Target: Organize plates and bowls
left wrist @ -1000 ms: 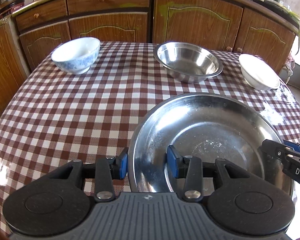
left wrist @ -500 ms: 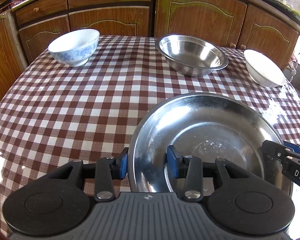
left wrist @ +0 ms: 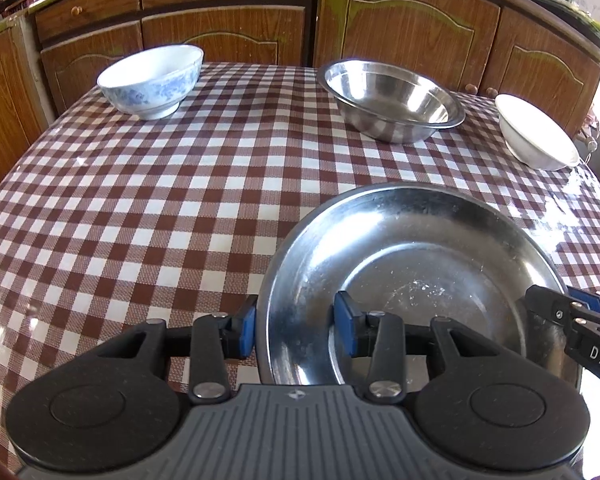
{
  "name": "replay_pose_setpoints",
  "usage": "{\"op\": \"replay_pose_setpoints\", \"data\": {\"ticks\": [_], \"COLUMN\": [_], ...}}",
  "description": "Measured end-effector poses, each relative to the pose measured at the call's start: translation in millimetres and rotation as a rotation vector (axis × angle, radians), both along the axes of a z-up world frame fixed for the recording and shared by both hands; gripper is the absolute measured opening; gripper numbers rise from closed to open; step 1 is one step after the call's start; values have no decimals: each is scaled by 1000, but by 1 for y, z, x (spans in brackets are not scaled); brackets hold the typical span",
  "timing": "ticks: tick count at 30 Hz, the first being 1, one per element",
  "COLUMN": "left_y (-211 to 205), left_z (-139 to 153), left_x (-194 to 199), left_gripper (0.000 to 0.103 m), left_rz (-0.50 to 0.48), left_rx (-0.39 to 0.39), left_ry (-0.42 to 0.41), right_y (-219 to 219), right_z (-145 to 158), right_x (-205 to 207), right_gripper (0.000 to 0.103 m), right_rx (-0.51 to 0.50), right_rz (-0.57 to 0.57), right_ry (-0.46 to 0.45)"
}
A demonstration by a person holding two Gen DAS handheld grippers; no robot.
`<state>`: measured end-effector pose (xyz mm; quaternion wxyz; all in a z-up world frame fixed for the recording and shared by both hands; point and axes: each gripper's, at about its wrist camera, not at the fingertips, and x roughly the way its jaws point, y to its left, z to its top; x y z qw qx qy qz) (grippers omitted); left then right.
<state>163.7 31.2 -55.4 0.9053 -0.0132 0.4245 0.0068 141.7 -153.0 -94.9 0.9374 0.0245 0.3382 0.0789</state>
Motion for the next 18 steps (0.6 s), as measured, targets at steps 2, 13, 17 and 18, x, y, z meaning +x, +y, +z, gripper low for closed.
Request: {"op": "replay_pose_setpoints", "data": {"ticks": [2,13,17,18], "left_y": [0,0,1,-1], "left_z": [0,15,30,34], "left_x": [1,-14,-32,-38], "left_gripper": [41,48,50,50], "left_rz": [-1,3,6,1], "left_rx": [1,34,41,50], "left_ry": [-3,-30,-52,-58], "right_y": [0,-4,-18,-22], "right_z": [0,6,16,20], "right_x": [1,-14,-30,-35], "right_gripper": [26,46,56,60], "right_rx": [-3,-7,63,98], "right_rz": [1,8,-18,-19], "right_ry": [-4,-44,-62,-69]}}
